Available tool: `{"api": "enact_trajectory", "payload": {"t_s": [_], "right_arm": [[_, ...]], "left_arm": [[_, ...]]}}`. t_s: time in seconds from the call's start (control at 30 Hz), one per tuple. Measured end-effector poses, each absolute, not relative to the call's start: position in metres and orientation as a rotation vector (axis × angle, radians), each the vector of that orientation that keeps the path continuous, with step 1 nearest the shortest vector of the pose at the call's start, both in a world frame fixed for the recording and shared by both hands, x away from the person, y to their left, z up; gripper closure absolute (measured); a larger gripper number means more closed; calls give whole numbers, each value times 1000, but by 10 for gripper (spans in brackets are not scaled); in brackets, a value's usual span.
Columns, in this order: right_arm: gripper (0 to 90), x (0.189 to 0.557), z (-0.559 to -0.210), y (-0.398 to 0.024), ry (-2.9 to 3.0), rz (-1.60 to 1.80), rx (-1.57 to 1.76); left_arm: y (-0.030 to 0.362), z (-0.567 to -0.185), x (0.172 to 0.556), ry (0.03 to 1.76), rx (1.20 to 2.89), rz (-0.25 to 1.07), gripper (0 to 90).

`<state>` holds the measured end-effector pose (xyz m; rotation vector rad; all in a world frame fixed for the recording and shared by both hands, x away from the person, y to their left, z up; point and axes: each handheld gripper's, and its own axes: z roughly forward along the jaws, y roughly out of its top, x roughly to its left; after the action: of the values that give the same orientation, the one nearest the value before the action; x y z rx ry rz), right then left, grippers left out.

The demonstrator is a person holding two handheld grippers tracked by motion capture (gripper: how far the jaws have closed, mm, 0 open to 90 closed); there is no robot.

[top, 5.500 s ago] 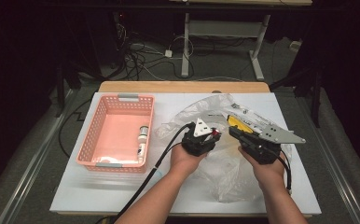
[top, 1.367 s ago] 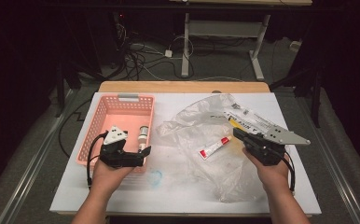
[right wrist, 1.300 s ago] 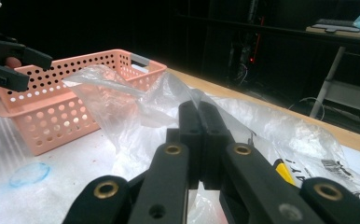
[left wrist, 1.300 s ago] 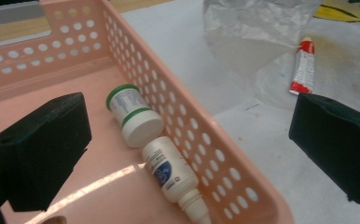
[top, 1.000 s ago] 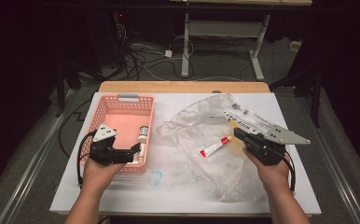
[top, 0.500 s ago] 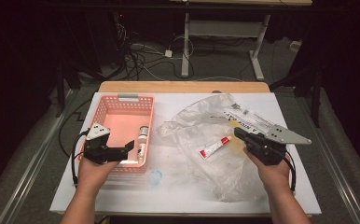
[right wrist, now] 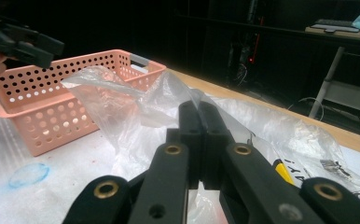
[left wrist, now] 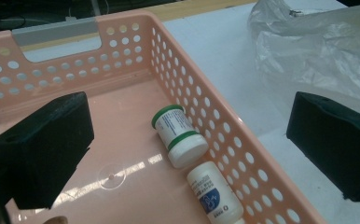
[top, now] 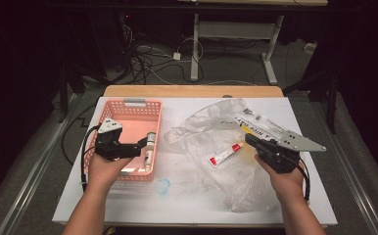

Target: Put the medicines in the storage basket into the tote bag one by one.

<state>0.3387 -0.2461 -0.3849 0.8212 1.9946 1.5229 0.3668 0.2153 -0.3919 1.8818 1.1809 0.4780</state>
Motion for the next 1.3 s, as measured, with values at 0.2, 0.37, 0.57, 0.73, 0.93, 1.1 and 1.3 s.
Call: {"api": "enact_trajectory", "payload": {"t_s": [0.2,0.37,0.57,0.73,0.93,1.1,1.3], "right_arm": [[900,339,-385,-246,1994,1524,822],[900,339,-385,-247,1991,1523,819],[900,339,-385,-247,1989,1525,816],[900,339,-385,-247,1990,1526,817],[900,340,-385,-247,1993,1527,815],[900,339,-386,-247,1990,1528,820],[900,340,-386,-246,1994,1526,821]], "left_arm": [[210,-393,387,1211,1921,454,0],[207,-396,401,1238,1949,437,0],[206,-400,416,1283,1990,406,5],[207,-404,427,1322,2017,379,9],[205,-411,436,1355,2048,350,13],[206,-417,440,1384,2058,327,25],[205,-426,447,1411,2088,256,61]]}}
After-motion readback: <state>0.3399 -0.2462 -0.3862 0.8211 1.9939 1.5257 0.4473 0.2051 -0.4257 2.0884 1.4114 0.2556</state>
